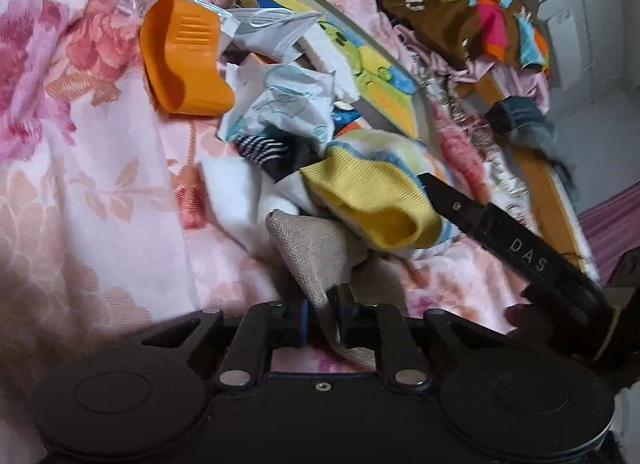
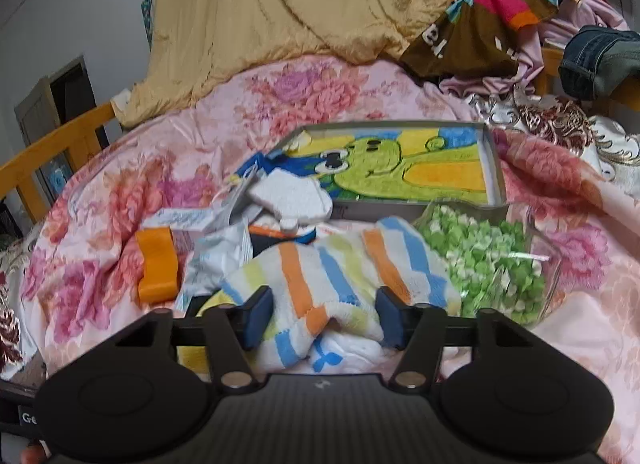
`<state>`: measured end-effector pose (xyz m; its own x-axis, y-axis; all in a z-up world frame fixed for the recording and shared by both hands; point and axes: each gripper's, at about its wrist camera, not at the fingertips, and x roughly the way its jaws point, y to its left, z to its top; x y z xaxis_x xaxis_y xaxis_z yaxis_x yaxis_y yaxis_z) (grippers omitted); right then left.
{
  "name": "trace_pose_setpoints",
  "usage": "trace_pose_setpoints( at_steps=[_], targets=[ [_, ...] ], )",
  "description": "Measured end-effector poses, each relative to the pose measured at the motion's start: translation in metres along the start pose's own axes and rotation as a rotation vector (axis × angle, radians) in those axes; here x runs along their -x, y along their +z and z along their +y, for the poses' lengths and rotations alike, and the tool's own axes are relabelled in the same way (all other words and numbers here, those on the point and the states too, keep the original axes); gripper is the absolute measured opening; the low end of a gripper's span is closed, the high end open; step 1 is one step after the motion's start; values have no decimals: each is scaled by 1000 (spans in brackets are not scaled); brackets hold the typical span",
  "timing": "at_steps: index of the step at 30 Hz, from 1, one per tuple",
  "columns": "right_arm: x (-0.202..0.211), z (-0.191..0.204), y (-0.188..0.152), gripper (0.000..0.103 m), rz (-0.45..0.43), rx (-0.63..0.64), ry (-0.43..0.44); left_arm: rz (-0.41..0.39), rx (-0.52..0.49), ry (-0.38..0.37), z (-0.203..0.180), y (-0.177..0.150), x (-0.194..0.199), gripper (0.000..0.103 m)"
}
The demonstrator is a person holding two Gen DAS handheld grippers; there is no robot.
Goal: Organize soft objects
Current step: 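Grasp the beige cloth with the left tool while the right tool grasps the striped sock, then carry the beige cloth and striped sock over the cartoon-lined tray with both tools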
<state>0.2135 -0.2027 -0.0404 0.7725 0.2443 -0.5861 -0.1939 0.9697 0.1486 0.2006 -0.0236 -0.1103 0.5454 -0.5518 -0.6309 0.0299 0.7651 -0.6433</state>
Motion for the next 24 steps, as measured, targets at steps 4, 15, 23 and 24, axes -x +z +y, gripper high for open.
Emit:
trace_pose_setpoints(
  at_steps=[4, 15, 23, 24],
  targets=[
    [3, 6, -5, 42, 3, 23, 2, -20, -46, 33, -7, 0, 0, 9],
    [29, 2, -3, 20, -120, -11, -22, -54, -208, 144, -36, -7, 18, 3],
    [53, -24, 5, 19, -246, -133, -15, -116, -227, 134, -49, -9, 50, 1],
    [55, -26, 5, 19, -256, -140, -18, -122, -230, 136, -51, -10, 54, 1]
  ],
)
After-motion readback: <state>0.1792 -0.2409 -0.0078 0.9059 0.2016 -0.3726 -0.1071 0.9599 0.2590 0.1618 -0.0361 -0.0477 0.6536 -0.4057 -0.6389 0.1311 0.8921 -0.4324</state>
